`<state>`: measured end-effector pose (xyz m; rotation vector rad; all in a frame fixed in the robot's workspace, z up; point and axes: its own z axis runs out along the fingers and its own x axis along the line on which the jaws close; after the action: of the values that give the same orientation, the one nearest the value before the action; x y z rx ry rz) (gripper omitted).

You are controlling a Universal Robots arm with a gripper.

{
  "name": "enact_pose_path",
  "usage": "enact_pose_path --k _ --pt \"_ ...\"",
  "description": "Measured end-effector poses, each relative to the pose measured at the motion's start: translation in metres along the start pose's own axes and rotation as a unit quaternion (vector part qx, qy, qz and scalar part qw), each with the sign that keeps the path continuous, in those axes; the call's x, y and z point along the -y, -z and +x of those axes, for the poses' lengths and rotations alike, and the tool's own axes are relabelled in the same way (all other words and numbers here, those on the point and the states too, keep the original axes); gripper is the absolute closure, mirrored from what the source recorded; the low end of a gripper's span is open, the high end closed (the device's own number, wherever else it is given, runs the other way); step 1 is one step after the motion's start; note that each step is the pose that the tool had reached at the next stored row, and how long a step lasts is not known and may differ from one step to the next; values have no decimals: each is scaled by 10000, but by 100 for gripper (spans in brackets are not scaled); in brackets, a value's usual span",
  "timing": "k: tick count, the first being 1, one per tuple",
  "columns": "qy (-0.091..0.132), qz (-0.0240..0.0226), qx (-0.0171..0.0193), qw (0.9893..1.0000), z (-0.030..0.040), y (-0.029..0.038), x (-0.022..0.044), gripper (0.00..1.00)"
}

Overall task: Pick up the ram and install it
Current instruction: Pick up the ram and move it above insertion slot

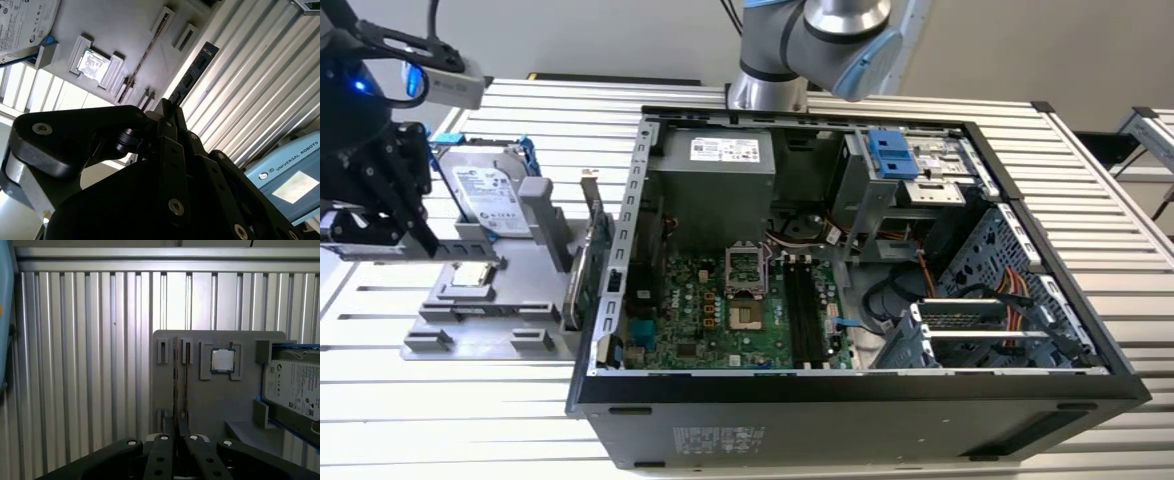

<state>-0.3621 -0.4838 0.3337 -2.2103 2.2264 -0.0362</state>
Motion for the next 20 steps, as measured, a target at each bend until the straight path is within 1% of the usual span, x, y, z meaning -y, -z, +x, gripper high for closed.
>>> enact_pose_path --k 11,20 --pt "-26 0 -1 10000 -37 55 1 100" --pt "-26 0 0 10000 -66 141 2 100"
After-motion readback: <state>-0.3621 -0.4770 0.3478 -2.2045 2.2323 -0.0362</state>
